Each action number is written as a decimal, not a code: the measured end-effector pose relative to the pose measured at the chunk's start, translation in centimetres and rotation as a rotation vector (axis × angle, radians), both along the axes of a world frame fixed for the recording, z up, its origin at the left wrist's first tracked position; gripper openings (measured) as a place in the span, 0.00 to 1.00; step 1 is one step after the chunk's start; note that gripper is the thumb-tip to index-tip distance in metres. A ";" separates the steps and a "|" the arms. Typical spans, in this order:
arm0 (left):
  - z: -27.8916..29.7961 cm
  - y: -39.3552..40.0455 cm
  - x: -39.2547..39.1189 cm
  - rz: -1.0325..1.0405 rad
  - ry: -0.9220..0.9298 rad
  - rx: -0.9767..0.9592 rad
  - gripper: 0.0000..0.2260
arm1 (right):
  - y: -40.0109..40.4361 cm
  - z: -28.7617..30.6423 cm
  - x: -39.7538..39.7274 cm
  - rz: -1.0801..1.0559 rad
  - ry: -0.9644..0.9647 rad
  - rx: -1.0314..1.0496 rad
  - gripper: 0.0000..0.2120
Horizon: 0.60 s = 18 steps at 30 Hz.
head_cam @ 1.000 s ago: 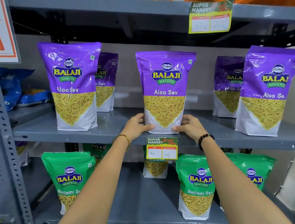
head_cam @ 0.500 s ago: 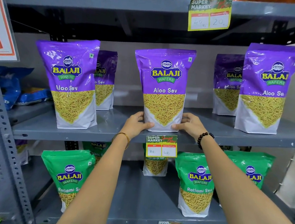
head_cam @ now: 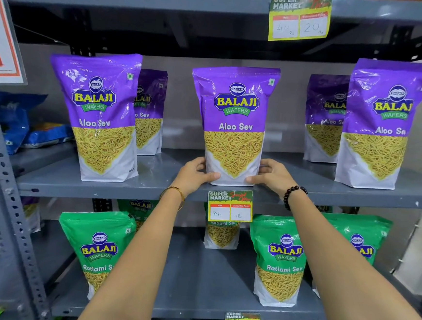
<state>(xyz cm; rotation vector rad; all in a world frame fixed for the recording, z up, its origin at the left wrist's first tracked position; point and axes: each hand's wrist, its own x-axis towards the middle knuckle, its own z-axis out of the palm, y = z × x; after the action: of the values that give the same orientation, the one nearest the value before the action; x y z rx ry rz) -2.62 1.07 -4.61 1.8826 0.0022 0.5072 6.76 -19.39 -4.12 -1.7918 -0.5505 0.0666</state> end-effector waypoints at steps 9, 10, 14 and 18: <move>0.1 0.0 -0.1 0.015 0.018 0.012 0.22 | 0.0 -0.1 0.3 0.008 -0.008 -0.016 0.34; 0.1 -0.1 -0.2 0.014 0.021 0.011 0.24 | 0.0 -0.1 0.2 0.012 -0.010 -0.020 0.34; 0.0 -0.1 -0.8 0.134 -0.059 -0.020 0.35 | 0.0 -0.3 -1.2 -0.072 -0.097 0.069 0.35; -2.1 -2.3 -2.2 0.361 -0.240 0.181 0.30 | 0.0 -2.9 -4.1 -0.335 -0.347 0.082 0.32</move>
<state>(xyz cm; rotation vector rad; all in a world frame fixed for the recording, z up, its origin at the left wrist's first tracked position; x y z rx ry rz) -4.84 -1.20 -6.69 1.9947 0.1438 1.0078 2.65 -19.43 -7.01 -1.8022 -0.4805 -0.4988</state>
